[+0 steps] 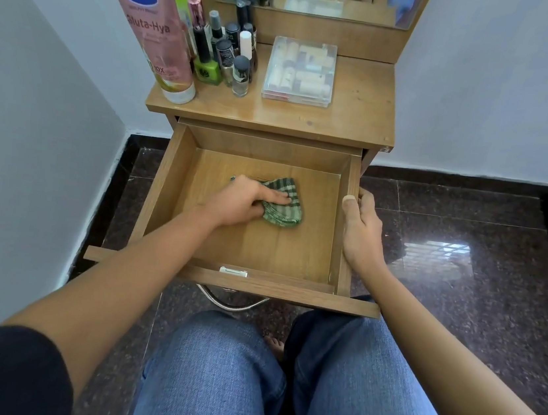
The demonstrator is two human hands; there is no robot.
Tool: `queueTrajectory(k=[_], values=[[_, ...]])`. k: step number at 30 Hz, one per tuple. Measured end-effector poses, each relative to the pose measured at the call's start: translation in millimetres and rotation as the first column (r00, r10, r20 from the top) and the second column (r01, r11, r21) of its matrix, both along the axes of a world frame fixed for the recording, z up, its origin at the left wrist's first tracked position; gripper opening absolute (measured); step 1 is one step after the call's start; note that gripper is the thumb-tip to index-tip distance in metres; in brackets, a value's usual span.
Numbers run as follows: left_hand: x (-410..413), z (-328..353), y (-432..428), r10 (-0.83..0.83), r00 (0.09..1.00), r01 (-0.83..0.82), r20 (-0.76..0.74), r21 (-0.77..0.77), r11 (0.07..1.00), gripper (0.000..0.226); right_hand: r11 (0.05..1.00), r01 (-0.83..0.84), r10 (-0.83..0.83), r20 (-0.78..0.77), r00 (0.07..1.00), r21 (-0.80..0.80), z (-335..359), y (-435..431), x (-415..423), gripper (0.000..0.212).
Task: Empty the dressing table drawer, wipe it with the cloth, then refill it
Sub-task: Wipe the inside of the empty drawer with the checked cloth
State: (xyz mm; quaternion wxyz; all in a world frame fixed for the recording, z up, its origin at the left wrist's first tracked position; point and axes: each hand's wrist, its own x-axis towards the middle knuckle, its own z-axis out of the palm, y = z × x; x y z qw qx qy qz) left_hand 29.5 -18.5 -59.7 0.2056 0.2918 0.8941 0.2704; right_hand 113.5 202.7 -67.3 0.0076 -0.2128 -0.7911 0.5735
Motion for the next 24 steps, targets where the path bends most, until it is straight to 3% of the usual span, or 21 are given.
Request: queueTrajectory(k=[4,7,10,12,15,17,20,24], values=[[8.8,8.2,7.0,0.259,0.935,-0.325,0.243,0.290,0.900,0.055,1.000,0.000,0.000,0.003,1.000,-0.008,0.5,0.0,-0.3,0.035],[16.0,13.7,26.0,0.307,0.778,-0.593,0.548,0.479,0.647,0.059,1.000,-0.002,0.002,-0.002,1.000,-0.004,0.6,-0.5,-0.3,0.036],[16.4,14.1,47.4,0.310,0.566,-0.799,0.764,0.415,0.435,0.061,1.000,0.001,-0.001,-0.007,1.000,-0.004,0.3,-1.3,-0.3,0.038],[20.5,15.7,65.5,0.274,0.506,-0.821,0.818,0.359,0.443,0.062,1.000,0.010,-0.011,-0.011,1.000,-0.017,0.1,-1.0,-0.5,0.038],[32.0,17.6,103.0,0.199,0.511,-0.781,0.836,0.355,0.514,0.056,0.999,0.026,-0.026,-0.018,0.999,-0.034,-0.6,-2.1,0.4,0.037],[35.1,18.9,127.7,0.152,0.499,-0.786,0.853,0.371,0.494,0.048,0.999,0.036,-0.038,-0.035,0.999,-0.033,-1.0,-3.3,1.4,0.039],[35.0,20.4,144.2,0.176,0.484,-0.806,0.857,0.359,0.471,0.048,0.999,0.045,-0.046,-0.041,0.998,-0.012,-1.9,-4.1,1.6,0.043],[36.6,13.4,141.0,0.182,0.494,-0.768,0.850,0.329,0.549,0.055,0.999,0.053,-0.053,-0.032,0.998,-0.012,-3.8,-3.3,1.4,0.042]])
